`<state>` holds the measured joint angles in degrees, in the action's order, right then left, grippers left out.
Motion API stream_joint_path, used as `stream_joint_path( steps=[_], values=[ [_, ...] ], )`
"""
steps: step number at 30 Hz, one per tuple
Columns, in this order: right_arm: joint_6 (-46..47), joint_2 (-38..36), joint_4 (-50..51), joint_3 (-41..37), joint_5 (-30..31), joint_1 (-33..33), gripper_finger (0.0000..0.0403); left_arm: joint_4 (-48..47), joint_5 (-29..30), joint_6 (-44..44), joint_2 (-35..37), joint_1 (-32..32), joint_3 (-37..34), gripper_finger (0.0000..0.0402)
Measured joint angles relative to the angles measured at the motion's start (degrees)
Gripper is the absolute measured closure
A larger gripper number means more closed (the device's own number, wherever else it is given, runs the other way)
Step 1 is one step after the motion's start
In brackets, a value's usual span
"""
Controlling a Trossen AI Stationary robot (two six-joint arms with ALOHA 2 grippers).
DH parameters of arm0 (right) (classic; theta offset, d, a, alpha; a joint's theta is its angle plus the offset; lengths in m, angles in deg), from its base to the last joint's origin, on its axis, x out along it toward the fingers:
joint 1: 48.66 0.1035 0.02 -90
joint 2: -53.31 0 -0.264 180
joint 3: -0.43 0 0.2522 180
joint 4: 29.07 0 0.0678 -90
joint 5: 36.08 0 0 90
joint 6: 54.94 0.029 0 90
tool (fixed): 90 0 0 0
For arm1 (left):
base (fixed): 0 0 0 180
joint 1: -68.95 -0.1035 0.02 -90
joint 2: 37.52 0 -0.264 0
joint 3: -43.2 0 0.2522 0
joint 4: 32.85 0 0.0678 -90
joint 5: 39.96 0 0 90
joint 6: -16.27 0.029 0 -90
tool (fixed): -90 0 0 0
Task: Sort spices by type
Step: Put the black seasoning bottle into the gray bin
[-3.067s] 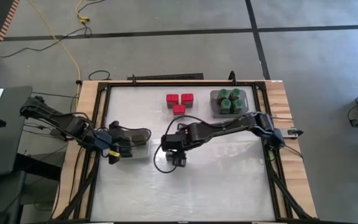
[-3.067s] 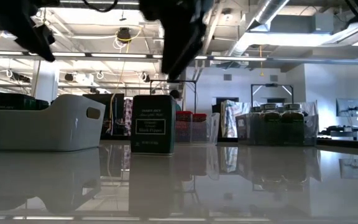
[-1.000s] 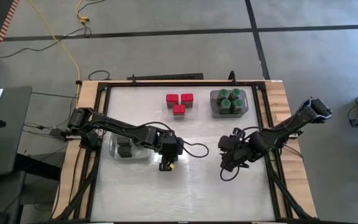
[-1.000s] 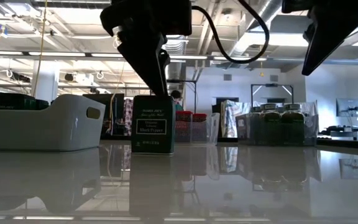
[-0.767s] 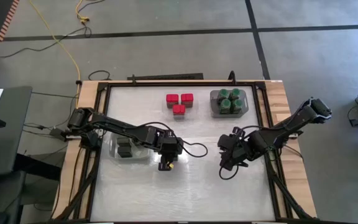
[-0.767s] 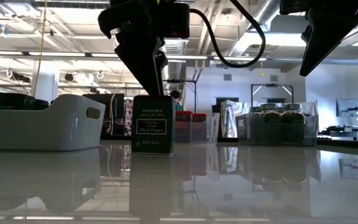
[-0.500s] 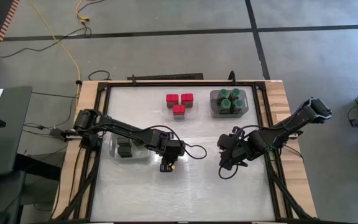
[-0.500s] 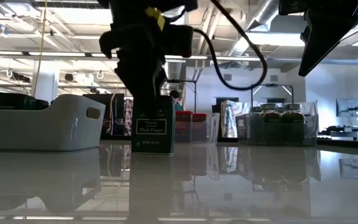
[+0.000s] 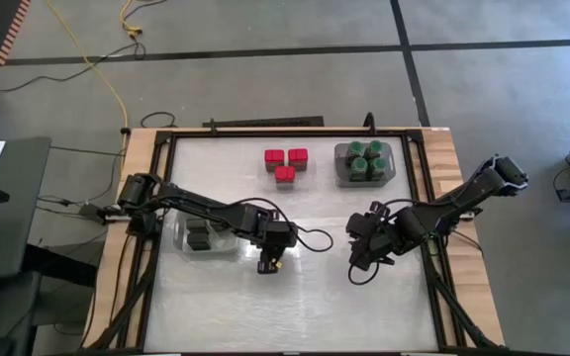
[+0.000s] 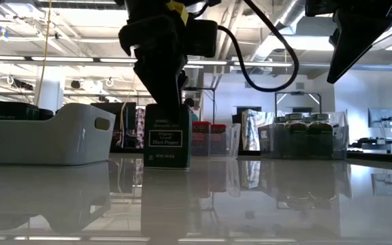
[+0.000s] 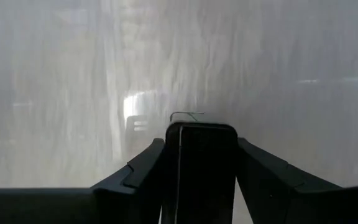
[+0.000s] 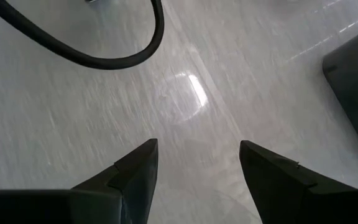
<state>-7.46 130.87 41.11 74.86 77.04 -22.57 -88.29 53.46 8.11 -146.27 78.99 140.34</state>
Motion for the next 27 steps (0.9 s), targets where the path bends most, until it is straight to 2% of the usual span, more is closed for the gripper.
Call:
stream_joint_path(
  steps=[5,11,18,22,27],
  values=[
    [0.0,0.0,-0.3,0.0,0.0,0.0,0.0148,-3.1,-0.6,0.2,0.0,0.0,0.2,0.0236],
    [0.0,0.0,-0.4,0.0,0.0,0.0,0.0148,-3.9,-0.7,0.2,0.0,0.0,0.2,0.0281],
    [-1.0,0.0,-2.6,0.0,0.0,0.0,0.0148,-4.1,-0.7,-1.2,0.5,0.0,0.2,0.0281],
    [-1.5,0.0,-4.1,0.0,0.0,0.0,0.0148,-5.0,-0.7,-2.5,3.7,0.1,0.2,0.0281],
    [-1.5,0.0,-5.2,0.0,0.1,0.0,0.0148,-10.3,0.7,-2.3,11.0,0.2,-0.3,0.0281]
  ],
)
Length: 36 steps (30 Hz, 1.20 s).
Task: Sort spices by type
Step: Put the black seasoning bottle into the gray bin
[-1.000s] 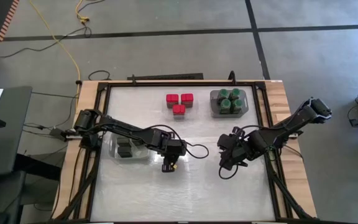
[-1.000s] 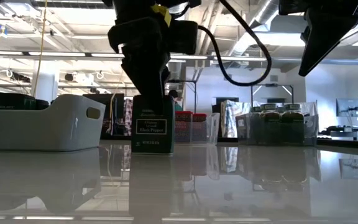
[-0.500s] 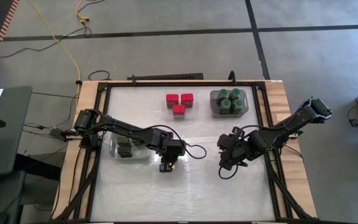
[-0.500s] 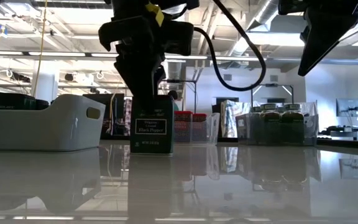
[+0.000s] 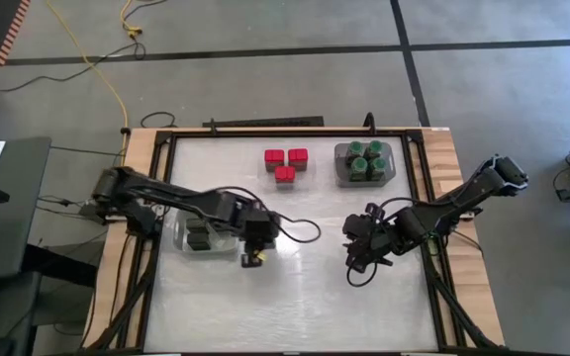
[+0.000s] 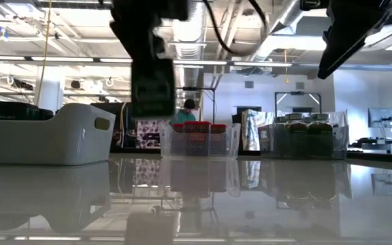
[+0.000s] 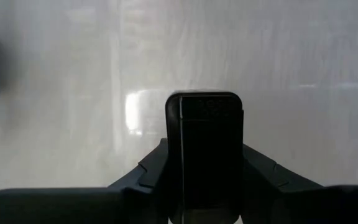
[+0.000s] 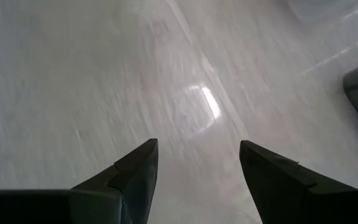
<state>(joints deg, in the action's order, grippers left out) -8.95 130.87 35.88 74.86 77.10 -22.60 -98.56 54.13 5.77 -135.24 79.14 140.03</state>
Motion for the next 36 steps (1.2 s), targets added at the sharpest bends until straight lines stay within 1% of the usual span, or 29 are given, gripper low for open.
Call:
stream_joint_path(
  steps=[3,5,9,12,16,23,30,36],
  values=[
    [0.1,0.1,-1.7,0.0,0.0,-0.6,0.0148,-3.4,1.4,-0.4,5.7,0.0,-2.2,0.0281],
    [0.0,0.4,-2.8,0.0,0.0,-1.3,0.0148,-5.7,1.6,-2.1,9.3,0.2,-3.6,0.0281],
    [0.0,0.5,-5.0,0.0,0.0,-2.7,0.0148,-9.1,3.3,-4.0,16.3,1.9,-7.3,0.0281],
    [0.0,0.5,-5.6,0.0,0.0,-3.7,0.0148,-8.8,3.7,-5.1,20.4,3.0,-11.2,0.0281],
    [0.7,0.5,-6.9,0.0,0.0,-5.4,0.0148,-8.8,4.1,-6.6,24.0,3.7,-16.4,0.0281],
    [1.1,0.5,-11.0,0.0,0.0,-8.4,0.0148,-7.9,4.1,-5.4,27.7,3.8,-23.0,0.0281],
    [1.1,0.5,-14.6,0.0,0.0,-10.7,0.0148,-3.1,3.9,-2.3,27.8,3.8,-28.4,0.0281],
    [2.6,0.5,-15.0,0.0,0.0,-12.0,0.0148,-0.1,4.3,-2.4,27.8,3.8,-31.8,0.0277]
  ],
)
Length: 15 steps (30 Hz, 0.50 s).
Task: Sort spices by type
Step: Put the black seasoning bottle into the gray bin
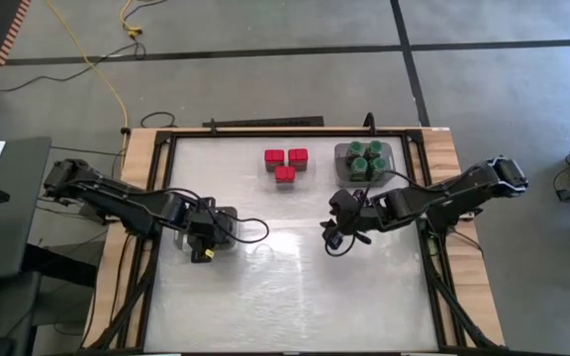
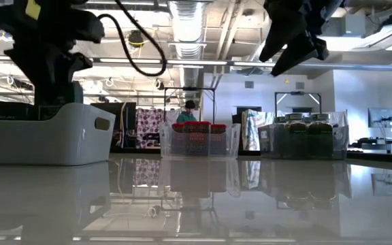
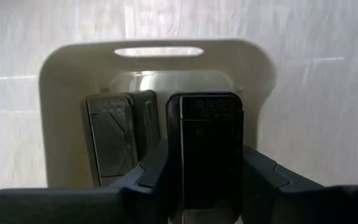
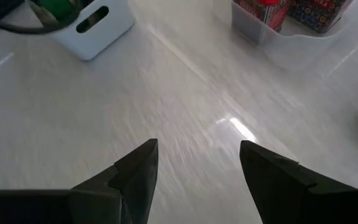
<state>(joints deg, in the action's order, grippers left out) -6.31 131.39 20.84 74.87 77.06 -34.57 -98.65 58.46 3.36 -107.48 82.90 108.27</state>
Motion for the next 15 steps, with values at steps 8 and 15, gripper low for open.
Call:
stream_joint_path(
  steps=[8,15],
  values=[
    [-0.1,0.0,-1.0,0.0,0.0,-0.4,0.0148,4.1,0.3,-0.2,-0.5,0.0,-3.1,0.0277],
    [-0.5,0.0,-0.9,0.0,0.0,-0.4,0.0148,4.7,0.9,-0.2,-0.5,-0.1,-3.7,0.0277]
  ],
)
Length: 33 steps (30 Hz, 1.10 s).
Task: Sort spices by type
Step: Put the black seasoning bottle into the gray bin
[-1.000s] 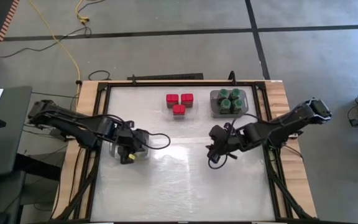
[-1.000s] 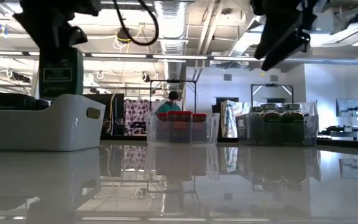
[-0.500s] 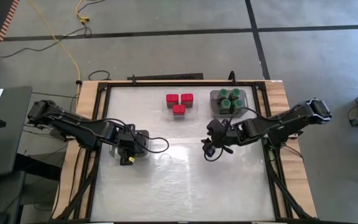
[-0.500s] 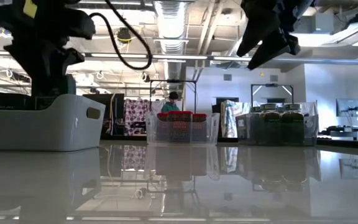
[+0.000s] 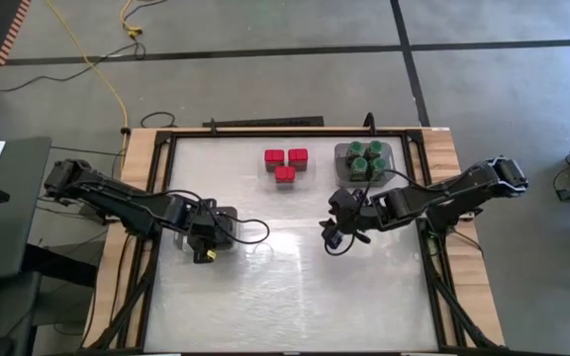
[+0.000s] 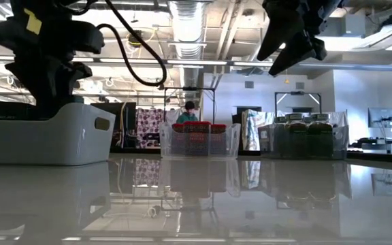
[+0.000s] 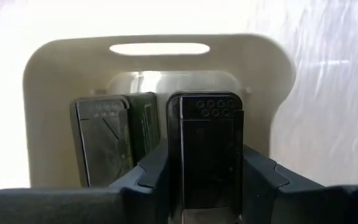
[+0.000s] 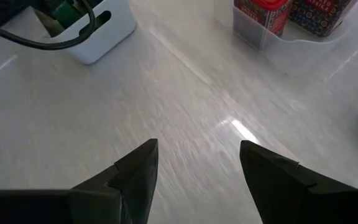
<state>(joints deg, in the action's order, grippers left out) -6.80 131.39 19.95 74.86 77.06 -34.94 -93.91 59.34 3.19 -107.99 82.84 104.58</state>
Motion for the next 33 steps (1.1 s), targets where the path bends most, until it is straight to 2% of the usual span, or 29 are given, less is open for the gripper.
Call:
stream_joint_path(
  steps=[10,33],
  values=[
    [-0.2,0.0,0.1,0.0,0.0,0.0,0.0148,3.6,0.1,0.5,0.0,0.0,-2.4,0.0276],
    [-0.1,0.0,-0.1,0.0,0.0,0.0,0.0148,3.3,0.0,1.3,0.0,-0.5,-2.6,0.0275]
  ],
)
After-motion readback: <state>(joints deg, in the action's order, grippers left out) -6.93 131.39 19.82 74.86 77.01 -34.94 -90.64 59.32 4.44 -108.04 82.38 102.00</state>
